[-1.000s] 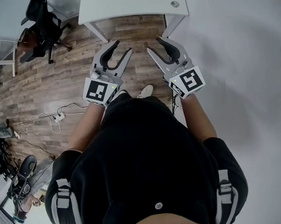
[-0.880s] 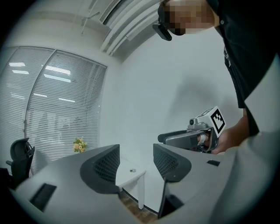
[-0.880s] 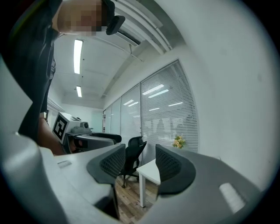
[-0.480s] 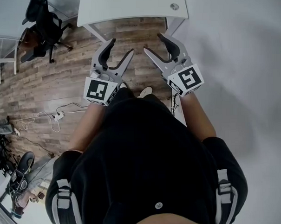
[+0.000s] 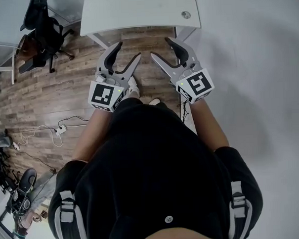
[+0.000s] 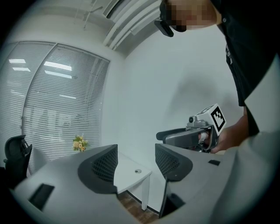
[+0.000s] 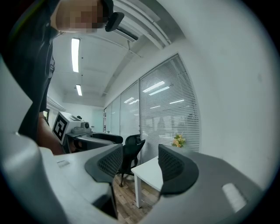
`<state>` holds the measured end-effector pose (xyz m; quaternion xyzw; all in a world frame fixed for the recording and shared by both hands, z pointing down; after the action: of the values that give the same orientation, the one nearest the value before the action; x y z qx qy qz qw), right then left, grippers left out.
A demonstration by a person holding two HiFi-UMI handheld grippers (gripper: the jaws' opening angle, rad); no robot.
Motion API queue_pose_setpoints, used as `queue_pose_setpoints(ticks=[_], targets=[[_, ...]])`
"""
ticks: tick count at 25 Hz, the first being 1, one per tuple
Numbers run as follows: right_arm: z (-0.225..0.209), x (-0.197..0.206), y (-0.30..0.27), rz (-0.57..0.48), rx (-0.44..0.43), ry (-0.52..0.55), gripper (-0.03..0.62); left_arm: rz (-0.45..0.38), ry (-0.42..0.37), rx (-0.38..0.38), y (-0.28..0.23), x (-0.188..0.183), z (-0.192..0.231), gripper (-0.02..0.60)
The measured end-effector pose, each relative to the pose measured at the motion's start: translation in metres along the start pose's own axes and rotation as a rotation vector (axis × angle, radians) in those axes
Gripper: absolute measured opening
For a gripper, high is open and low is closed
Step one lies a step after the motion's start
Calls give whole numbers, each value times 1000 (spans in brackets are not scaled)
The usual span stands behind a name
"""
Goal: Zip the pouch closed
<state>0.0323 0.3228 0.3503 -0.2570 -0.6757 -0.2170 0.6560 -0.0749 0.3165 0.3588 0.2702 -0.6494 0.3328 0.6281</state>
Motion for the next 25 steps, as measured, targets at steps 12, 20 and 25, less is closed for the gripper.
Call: queue_pose_setpoints(ticks=[12,20,25], targets=[[-46,-5,-96,53,37,12,265,-5,11,40,-50,-9,101,261],[-60,-3,-168,87,67,15,265,-9,23,88,-67,-7,173,261],[-64,3,-196,98,91,8,265,3,21,114,-75,-3,203,261]])
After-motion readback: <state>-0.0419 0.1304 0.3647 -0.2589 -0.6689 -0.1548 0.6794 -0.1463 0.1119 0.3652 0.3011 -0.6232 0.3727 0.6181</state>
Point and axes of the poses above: the fingertips, and each gripper's own axes: y backward along the fingers, z to its left, x out of its underside, the point moved 2 cm from there along y, backward along the fingers, and after that the axes turned 4 degrees about x, right-handed, at the moved point
